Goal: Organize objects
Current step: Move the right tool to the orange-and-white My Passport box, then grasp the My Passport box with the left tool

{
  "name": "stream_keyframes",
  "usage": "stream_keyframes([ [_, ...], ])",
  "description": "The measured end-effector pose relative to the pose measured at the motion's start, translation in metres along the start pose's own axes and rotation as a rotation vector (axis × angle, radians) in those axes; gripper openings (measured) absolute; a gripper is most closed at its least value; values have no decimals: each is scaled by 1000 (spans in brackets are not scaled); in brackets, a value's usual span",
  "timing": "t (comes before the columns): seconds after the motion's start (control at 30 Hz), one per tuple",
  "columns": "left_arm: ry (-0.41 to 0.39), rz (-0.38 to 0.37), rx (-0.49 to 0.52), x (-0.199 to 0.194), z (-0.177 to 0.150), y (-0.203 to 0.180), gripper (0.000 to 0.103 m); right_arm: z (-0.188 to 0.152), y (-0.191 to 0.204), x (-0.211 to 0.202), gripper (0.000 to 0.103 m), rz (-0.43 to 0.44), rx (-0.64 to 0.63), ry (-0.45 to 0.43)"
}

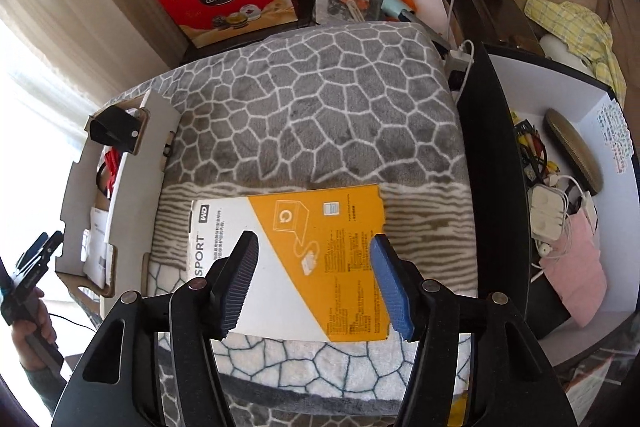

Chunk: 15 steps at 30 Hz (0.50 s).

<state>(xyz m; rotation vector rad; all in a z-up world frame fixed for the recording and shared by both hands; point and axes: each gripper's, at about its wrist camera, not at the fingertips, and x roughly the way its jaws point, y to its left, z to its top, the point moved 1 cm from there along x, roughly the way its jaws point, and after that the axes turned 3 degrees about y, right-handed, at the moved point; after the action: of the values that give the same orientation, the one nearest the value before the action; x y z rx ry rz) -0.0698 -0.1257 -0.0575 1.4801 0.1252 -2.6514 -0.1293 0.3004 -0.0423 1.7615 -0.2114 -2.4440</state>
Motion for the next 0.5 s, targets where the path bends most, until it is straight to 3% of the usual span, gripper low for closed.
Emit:
stream_keyframes([
  [0.03,-6,-7,6,-4,1,-2,89,0,-3,-1,72,-3,11,-4],
  [0.07,-14,-16,13,-8,3,-4,97,0,-7,-1,74,-9,25,-9],
  [0.13,-37,-42,25,-18,4,-12,101,-1,-12,-2,75,-16,26,-15],
  [0.37,-71,-60,97,-39,11,-54,101,-8,-20,-4,79,-71,-11,-38],
  [0.5,-38,-161,98,-45,15,-81,101,-11,-26,-4,79,-77,-20,-51],
])
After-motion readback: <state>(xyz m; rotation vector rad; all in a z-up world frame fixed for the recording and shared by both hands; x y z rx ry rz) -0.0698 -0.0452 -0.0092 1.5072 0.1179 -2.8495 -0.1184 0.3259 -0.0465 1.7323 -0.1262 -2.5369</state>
